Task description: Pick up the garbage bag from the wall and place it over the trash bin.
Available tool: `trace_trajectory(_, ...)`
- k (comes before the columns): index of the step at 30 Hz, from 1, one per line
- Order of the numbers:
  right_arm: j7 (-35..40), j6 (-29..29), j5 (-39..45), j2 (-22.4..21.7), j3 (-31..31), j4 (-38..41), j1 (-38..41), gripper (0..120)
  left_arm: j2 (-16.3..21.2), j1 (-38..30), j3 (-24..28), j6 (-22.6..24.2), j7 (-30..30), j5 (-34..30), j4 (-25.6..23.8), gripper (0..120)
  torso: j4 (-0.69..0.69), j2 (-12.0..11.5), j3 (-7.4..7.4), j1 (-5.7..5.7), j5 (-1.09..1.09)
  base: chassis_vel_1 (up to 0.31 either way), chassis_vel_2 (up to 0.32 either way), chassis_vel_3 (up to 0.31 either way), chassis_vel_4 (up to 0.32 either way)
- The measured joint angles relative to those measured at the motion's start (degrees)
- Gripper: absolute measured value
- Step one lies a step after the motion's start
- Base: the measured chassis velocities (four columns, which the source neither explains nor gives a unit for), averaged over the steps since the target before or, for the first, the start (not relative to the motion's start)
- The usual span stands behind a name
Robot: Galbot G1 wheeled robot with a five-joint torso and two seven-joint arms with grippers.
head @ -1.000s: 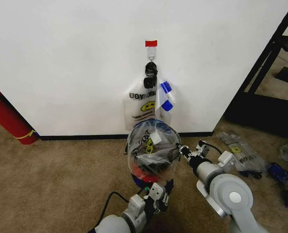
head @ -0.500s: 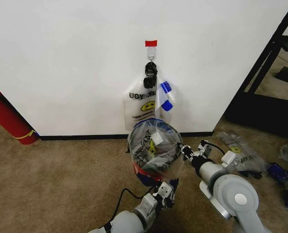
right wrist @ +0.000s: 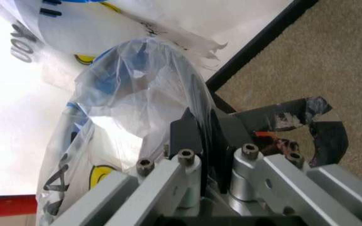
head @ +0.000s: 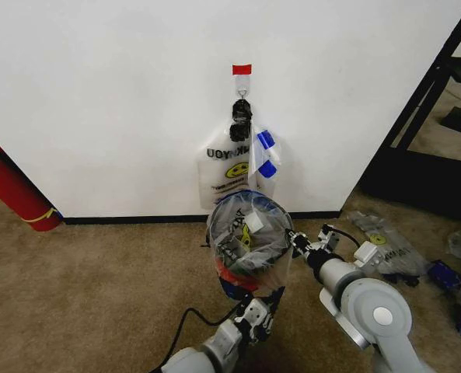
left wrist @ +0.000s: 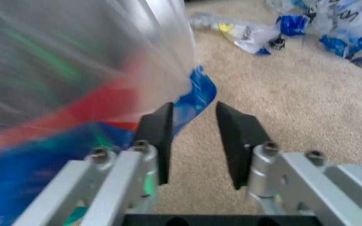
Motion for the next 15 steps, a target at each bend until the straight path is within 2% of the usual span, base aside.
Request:
trace_trajectory(2, -0.2, 0.0, -0.3, 0.0, 0.0, -0.1, -0.1, 1, 0.7, 0.5, -0.3, -0.3, 0.0, 0.3, -0.8, 37, 0.0, 0.0, 0.0, 0.0, 0.01, 0.0, 0.0, 0.0, 0.0)
trace_trajectory(3, -0.5, 0.0, -0.7, 0.1, -0.2, -0.3, -0.1, 1, 1.9, 1.4, -0.8, -0.6, -0.1, 0.6, -2.7, 44, 0.0, 0.0, 0.0, 0.0, 0.0, 0.0, 0.0, 0.0, 0.0)
trace_trajectory(4, -0.7, 0.0, -1.0, 0.2, -0.3, -0.4, -0.2, 1, 2.4, 1.7, -1.0, -0.6, -0.1, 0.6, -3.5, 46, 0.0, 0.0, 0.0, 0.0, 0.0, 0.0, 0.0, 0.0, 0.0)
trace_trajectory(8, -2.4, 0.2, -3.1, 0.3, -0.9, -0.9, -1.4, 1, 5.5, 2.5, -3.2, -0.6, -1.4, -1.7, -10.1, 64, -0.01, 0.0, 0.0, 0.0, 0.0, 0.0, 0.0, 0.0, 0.0)
trace_trajectory(9, -2.4, 0.2, -3.1, 0.3, -0.9, -0.9, -1.4, 1, 5.5, 2.5, -3.2, -0.6, -1.4, -1.7, -10.1, 64, -0.01, 0.0, 0.0, 0.0, 0.0, 0.0, 0.0, 0.0, 0.0)
trace_trajectory(12, -4.3, 0.6, -4.1, 0.0, -1.1, -1.7, -1.9, 1, 7.6, 3.5, -5.6, -0.3, -3.4, -5.6, -15.5, 77, 0.0, 0.0, 0.0, 0.0, 0.0, 0.0, 0.0, 0.0, 0.0)
trace_trajectory(15, -10.1, 2.4, -6.3, -0.9, -1.1, -3.6, -3.0, 1, 8.5, 3.8, -9.7, 1.4, -6.1, -12.8, -20.1, 88, 0.01, 0.0, 0.0, 0.0, 0.01, 0.0, 0.0, 0.0, 0.0)
